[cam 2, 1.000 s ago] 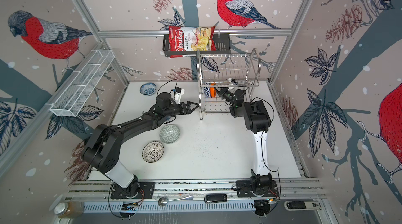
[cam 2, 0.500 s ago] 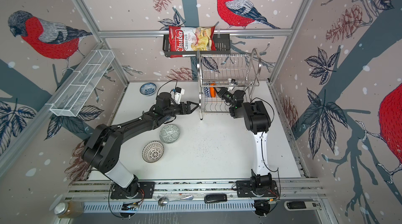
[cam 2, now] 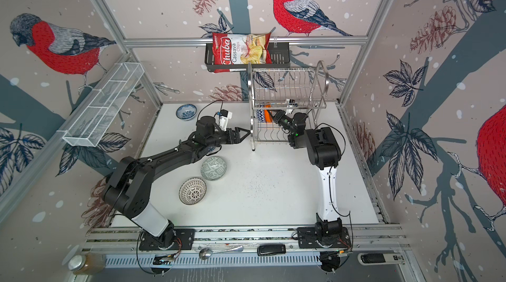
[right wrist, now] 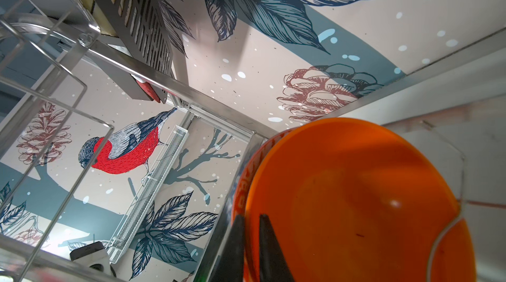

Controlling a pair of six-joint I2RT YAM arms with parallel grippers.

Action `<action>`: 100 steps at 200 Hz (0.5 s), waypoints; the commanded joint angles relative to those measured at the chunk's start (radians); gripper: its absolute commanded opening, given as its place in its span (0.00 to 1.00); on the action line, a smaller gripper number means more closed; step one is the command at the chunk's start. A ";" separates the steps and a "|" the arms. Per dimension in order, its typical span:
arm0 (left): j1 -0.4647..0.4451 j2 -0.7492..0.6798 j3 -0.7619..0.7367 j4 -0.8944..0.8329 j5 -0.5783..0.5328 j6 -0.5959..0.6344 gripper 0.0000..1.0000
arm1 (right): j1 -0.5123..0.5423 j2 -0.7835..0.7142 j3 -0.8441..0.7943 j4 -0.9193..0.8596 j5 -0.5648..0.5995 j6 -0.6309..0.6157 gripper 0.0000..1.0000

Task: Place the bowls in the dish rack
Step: 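Lower the orange bowl upright between the rack wires beside the other bowls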

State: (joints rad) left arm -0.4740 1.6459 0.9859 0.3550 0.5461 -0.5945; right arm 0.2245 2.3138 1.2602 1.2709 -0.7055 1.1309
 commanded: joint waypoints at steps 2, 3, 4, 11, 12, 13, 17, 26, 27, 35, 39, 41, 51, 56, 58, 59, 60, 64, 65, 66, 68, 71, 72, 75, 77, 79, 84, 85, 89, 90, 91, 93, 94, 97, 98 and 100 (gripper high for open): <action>0.001 -0.007 0.006 0.012 -0.003 0.016 0.98 | 0.004 0.004 -0.004 -0.124 0.010 -0.014 0.14; 0.000 -0.007 0.006 0.012 -0.003 0.015 0.98 | 0.004 0.004 -0.004 -0.125 0.011 -0.014 0.14; 0.000 -0.007 0.006 0.012 -0.003 0.015 0.98 | 0.004 0.004 -0.005 -0.125 0.010 -0.014 0.14; 0.002 -0.006 0.006 0.013 -0.003 0.015 0.97 | 0.004 0.004 -0.005 -0.123 0.010 -0.013 0.14; 0.002 -0.006 0.006 0.013 -0.003 0.015 0.98 | 0.004 0.005 -0.005 -0.123 0.010 -0.013 0.14; 0.002 -0.006 0.006 0.012 -0.003 0.015 0.98 | 0.004 0.004 -0.004 -0.123 0.009 -0.012 0.14; 0.001 -0.007 0.007 0.012 -0.003 0.015 0.98 | 0.004 0.004 -0.005 -0.122 0.008 -0.013 0.14; 0.001 -0.007 0.006 0.012 -0.002 0.015 0.98 | 0.004 0.002 -0.006 -0.122 0.009 -0.013 0.14; 0.001 -0.007 0.005 0.012 -0.003 0.015 0.98 | 0.004 0.002 -0.007 -0.122 0.010 -0.013 0.14; 0.000 -0.007 0.007 0.013 -0.003 0.015 0.98 | 0.004 0.001 -0.007 -0.121 0.008 -0.013 0.15; 0.000 -0.006 0.006 0.013 -0.003 0.015 0.97 | 0.004 0.001 -0.008 -0.120 0.008 -0.012 0.15; 0.001 -0.006 0.006 0.013 -0.003 0.015 0.97 | 0.004 0.000 -0.007 -0.120 0.009 -0.013 0.15; 0.001 -0.007 0.007 0.012 -0.003 0.015 0.97 | 0.004 -0.001 -0.009 -0.115 0.008 -0.011 0.16; 0.000 -0.006 0.006 0.012 -0.003 0.015 0.97 | 0.006 -0.003 -0.011 -0.113 0.009 -0.011 0.17; 0.000 -0.006 0.006 0.013 -0.003 0.016 0.98 | 0.006 -0.002 -0.012 -0.112 0.009 -0.009 0.17; 0.000 -0.006 0.005 0.012 -0.002 0.015 0.98 | 0.006 -0.002 -0.012 -0.112 0.010 -0.010 0.17; 0.001 -0.005 0.006 0.012 -0.003 0.015 0.98 | 0.005 -0.003 -0.013 -0.111 0.010 -0.010 0.17; 0.001 -0.005 0.006 0.012 -0.002 0.015 0.97 | 0.006 -0.004 -0.014 -0.108 0.010 -0.007 0.17; 0.001 -0.005 0.006 0.012 -0.003 0.015 0.97 | 0.006 -0.004 -0.014 -0.107 0.011 -0.007 0.17; 0.001 -0.005 0.006 0.012 -0.003 0.015 0.97 | 0.006 -0.004 -0.014 -0.106 0.011 -0.005 0.17; 0.001 -0.005 0.007 0.013 -0.003 0.015 0.98 | 0.006 -0.004 -0.015 -0.104 0.011 -0.004 0.17; 0.001 -0.005 0.005 0.012 -0.003 0.015 0.98 | 0.006 -0.004 -0.017 -0.100 0.011 0.000 0.18; 0.001 -0.005 0.006 0.013 -0.003 0.015 0.98 | 0.006 -0.004 -0.018 -0.098 0.011 0.000 0.18; 0.001 -0.005 0.005 0.013 -0.003 0.015 0.98 | 0.006 -0.006 -0.018 -0.092 0.012 0.004 0.18; 0.001 -0.005 0.006 0.012 -0.003 0.015 0.98 | 0.006 -0.005 -0.019 -0.089 0.012 0.005 0.19; 0.001 -0.005 0.006 0.012 -0.003 0.014 0.98 | 0.004 -0.005 -0.021 -0.087 0.012 0.008 0.19; 0.001 -0.005 0.006 0.013 -0.003 0.014 0.98 | 0.006 -0.006 -0.022 -0.080 0.012 0.011 0.20; 0.000 -0.005 0.006 0.014 -0.003 0.014 0.98 | 0.006 -0.006 -0.023 -0.080 0.013 0.012 0.20; 0.001 -0.004 0.006 0.013 -0.003 0.014 0.98 | 0.006 -0.007 -0.025 -0.076 0.012 0.013 0.20; 0.001 -0.005 0.006 0.013 -0.003 0.014 0.98 | 0.006 -0.008 -0.026 -0.076 0.014 0.013 0.20; 0.001 -0.005 0.006 0.013 -0.003 0.015 0.97 | 0.006 -0.008 -0.027 -0.076 0.014 0.012 0.20; 0.001 -0.004 0.005 0.014 -0.003 0.015 0.98 | 0.007 -0.009 -0.028 -0.075 0.016 0.012 0.20; 0.000 -0.004 0.006 0.013 -0.002 0.014 0.98 | 0.007 -0.010 -0.029 -0.075 0.016 0.012 0.21; 0.001 -0.003 0.006 0.014 -0.002 0.014 0.97 | 0.007 -0.012 -0.031 -0.073 0.019 0.011 0.21; 0.001 -0.003 0.006 0.014 -0.002 0.015 0.97 | 0.007 -0.012 -0.032 -0.073 0.019 0.010 0.21; 0.001 -0.004 0.006 0.014 -0.001 0.015 0.98 | 0.007 -0.014 -0.033 -0.073 0.021 0.010 0.21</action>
State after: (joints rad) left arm -0.4740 1.6459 0.9859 0.3550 0.5461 -0.5945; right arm 0.2279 2.3066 1.2423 1.2678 -0.6994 1.1301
